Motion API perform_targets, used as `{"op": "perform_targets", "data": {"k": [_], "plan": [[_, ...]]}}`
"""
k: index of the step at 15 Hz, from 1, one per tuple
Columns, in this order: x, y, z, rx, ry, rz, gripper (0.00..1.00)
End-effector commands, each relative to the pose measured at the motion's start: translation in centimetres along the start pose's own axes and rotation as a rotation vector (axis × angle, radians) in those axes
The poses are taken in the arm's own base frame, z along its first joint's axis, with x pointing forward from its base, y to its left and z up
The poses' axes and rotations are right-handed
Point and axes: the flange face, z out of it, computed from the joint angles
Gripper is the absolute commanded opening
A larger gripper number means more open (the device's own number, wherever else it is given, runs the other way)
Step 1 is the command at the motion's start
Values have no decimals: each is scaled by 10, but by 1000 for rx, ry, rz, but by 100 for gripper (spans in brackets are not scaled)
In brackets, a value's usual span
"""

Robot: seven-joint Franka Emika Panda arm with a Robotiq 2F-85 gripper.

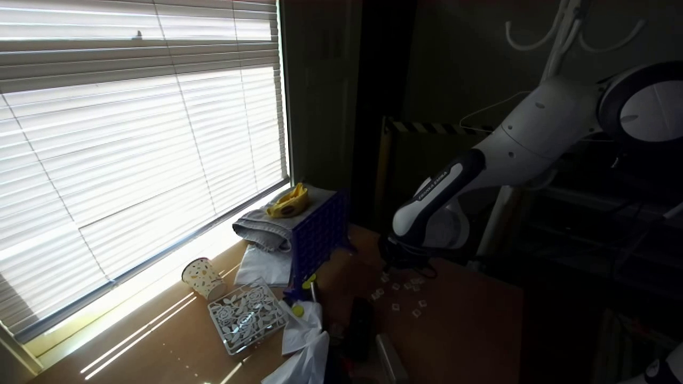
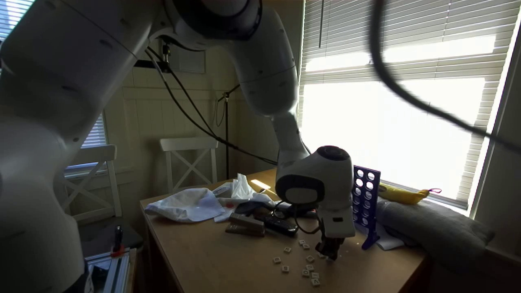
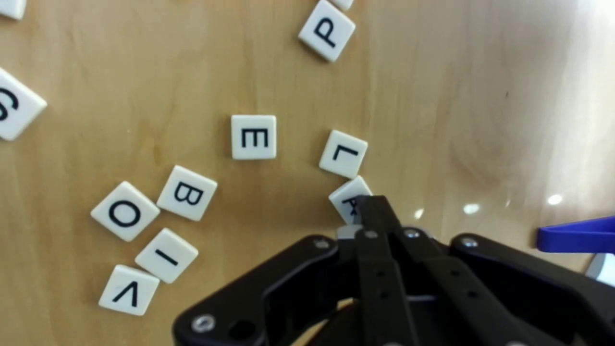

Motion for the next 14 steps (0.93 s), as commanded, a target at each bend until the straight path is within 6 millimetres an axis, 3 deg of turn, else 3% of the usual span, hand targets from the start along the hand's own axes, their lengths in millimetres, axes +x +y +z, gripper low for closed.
{"op": "perform_targets", "data": {"k": [1, 9, 14], "plan": [[-10, 25, 8, -15, 7, 53, 0], [-16, 37, 5, 3, 32, 83, 0], [-16, 39, -8, 60, 110, 54, 0]]}}
